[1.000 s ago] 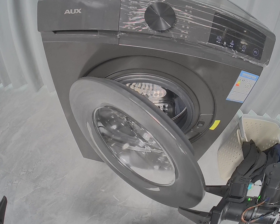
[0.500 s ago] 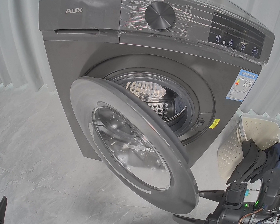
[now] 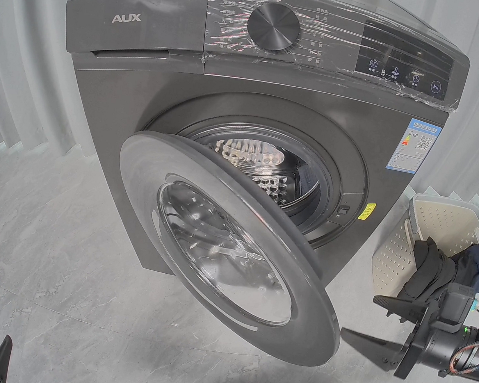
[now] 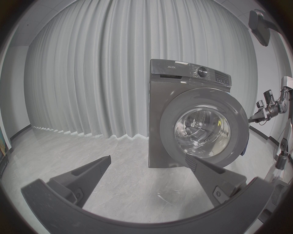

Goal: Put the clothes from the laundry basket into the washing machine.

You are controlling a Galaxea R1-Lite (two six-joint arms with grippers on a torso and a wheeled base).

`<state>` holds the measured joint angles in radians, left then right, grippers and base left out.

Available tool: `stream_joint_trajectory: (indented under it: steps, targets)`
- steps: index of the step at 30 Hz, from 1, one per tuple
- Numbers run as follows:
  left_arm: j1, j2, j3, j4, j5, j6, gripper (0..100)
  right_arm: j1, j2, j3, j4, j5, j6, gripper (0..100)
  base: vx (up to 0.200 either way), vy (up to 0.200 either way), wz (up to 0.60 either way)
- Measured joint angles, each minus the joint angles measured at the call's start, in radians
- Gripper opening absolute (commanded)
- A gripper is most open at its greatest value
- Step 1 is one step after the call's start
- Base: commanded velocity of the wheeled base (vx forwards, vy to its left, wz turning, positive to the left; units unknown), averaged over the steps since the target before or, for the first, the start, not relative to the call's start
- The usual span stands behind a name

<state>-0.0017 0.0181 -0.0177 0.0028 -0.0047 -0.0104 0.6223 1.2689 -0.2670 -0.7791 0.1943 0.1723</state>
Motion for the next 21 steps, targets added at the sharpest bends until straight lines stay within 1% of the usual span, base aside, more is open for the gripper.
stream_joint_trajectory:
  steps: [4, 6, 11, 14, 21]
  targets:
    - [0.0, 0.0, 0.0, 0.0, 0.0, 0.0, 100, -0.092, 0.006, -0.013, -0.001, -0.003, 0.004, 100, 0.0, 0.0, 0.0]
    - [0.0, 0.0, 0.0, 0.0, 0.0, 0.0, 100, -0.127, 0.032, -0.02, -0.003, -0.004, 0.004, 100, 0.0, 0.0, 0.0]
    - [0.0, 0.0, 0.0, 0.0, 0.0, 0.0, 100, -0.174, 0.109, -0.028, -0.02, -0.014, 0.002, 100, 0.0, 0.0, 0.0]
    - [0.0, 0.0, 0.0, 0.0, 0.0, 0.0, 100, -0.176, 0.149, -0.03, -0.029, -0.027, 0.0, 100, 0.0, 0.0, 0.0]
    - [0.0, 0.0, 0.0, 0.0, 0.0, 0.0, 100, -0.105, 0.216, -0.024, -0.032, -0.04, 0.001, 100, 0.0, 0.0, 0.0]
